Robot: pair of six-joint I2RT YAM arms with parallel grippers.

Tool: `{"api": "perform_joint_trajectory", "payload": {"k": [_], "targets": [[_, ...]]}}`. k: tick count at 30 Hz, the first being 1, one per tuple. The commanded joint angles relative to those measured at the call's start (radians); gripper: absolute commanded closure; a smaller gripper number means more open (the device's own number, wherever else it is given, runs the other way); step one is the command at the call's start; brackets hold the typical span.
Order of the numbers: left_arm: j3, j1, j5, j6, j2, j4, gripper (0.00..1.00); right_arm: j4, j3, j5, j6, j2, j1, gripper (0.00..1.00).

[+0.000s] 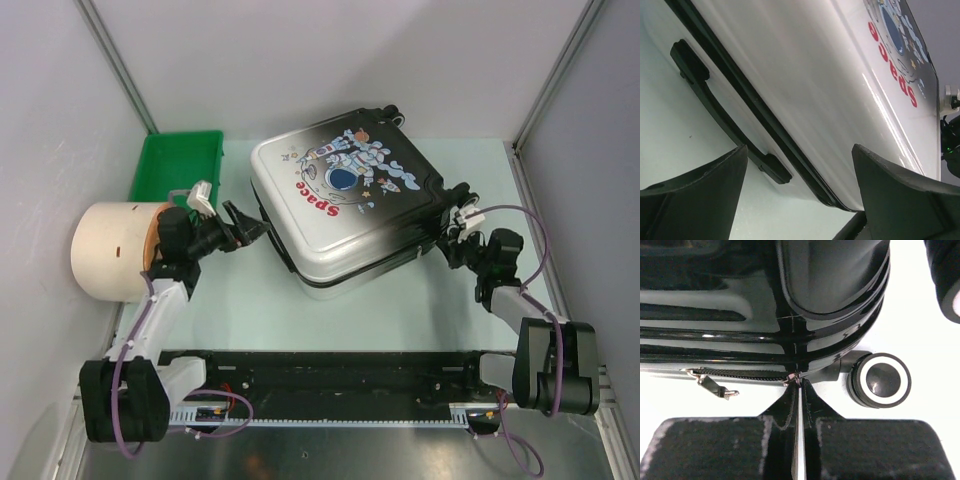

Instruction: Open, take out, and arrange the luggage

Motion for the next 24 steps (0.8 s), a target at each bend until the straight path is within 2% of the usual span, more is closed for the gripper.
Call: {"api": "perform_joint_trajectory", "payload": {"k": [1,6,10,16,23,24], "targets": [[-0.010,0.003,-0.025,-0.046,0.025,0.032,0.11,0.090,0.084,0.064,-0.024,0.015,-0.038,1.00],[-0.021,0.005,-0.043,-0.063,0.052,0.032,0.11,0.121,0.116,0.058,-0.061,0.070,-0.096,1.00],[-0.045,0.005,-0.072,-0.071,0.069,0.032,0.13,0.157,0.147,-0.035,-0.068,0.114,-0.150,1.00],[-0.077,0.005,-0.117,-0.115,0.138,0.069,0.28,0.168,0.151,-0.121,-0.105,0.135,-0.145,1.00],[-0.018,-0.014,-0.134,-0.109,0.302,0.072,0.38,0.162,0.151,-0.129,-0.139,0.144,-0.142,1.00],[0.007,-0.044,-0.138,-0.109,0.322,0.072,0.38,0.161,0.151,-0.129,-0.139,0.144,-0.144,1.00]]}}
